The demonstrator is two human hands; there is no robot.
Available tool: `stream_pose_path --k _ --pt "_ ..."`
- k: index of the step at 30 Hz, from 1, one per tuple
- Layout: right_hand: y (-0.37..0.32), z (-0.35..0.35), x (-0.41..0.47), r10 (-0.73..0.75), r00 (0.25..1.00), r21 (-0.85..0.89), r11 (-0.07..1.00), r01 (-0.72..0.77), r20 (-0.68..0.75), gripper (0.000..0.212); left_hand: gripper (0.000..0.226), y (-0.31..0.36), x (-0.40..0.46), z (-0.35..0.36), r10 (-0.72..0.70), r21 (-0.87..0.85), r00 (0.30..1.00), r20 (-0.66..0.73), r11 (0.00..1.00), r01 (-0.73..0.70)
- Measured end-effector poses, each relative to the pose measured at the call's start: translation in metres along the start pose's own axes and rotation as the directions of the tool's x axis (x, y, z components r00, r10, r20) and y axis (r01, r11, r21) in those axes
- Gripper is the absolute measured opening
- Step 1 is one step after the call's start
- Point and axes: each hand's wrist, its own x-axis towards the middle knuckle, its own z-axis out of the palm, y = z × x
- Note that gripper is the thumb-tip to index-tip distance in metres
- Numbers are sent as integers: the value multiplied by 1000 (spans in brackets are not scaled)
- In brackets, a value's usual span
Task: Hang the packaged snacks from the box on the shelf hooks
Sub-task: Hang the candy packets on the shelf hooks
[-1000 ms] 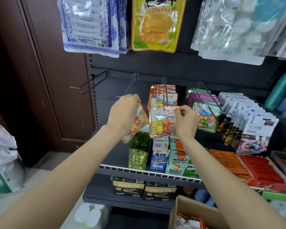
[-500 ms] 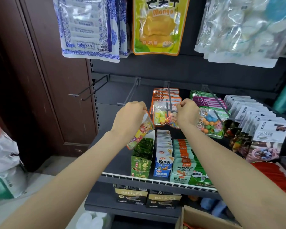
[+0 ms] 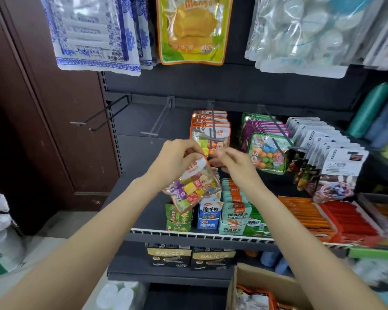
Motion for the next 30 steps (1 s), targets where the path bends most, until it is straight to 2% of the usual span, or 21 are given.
stream_pose_path --k 2,4,6,8,11,13,17,19,25,30 --pt "0 -1 -13 -13 988 -3 1000 14 154 19 8 7 -1 6 -25 -33 1000 -19 999 24" --pt "2 0 -18 -24 986 -20 999 28 163 12 8 11 -2 11 -54 -69 997 -51 996 51" --pt "4 -1 -21 -32 996 -61 997 37 87 5 13 12 -7 14 -105 -125 991 -80 988 94" --pt "8 -3 -22 -22 1000 -69 997 22 0 7 28 6 -15 17 -160 -153 983 -92 978 145" --pt "16 -6 -26 32 993 14 999 -30 -118 5 47 -8 -27 22 -296 -99 954 -50 952 290" --pt "22 -7 -27 58 980 75 996 -45 -188 10 52 -11 -31 26 -378 -127 925 -30 920 372" --pt "26 -3 -27 26 979 159 987 6 -202 49 49 -4 -27 32 -356 -297 934 16 890 344" --pt "25 -2 -25 -8 980 132 991 35 -197 59 44 -4 -24 34 -347 -305 938 -16 895 326" --pt "22 5 -16 -56 981 16 998 60 -187 48 44 -8 -16 40 -310 -243 937 -160 933 267" --pt "15 9 -11 -62 977 5 998 64 -205 46 47 -13 -13 46 -342 -268 923 -176 919 290"
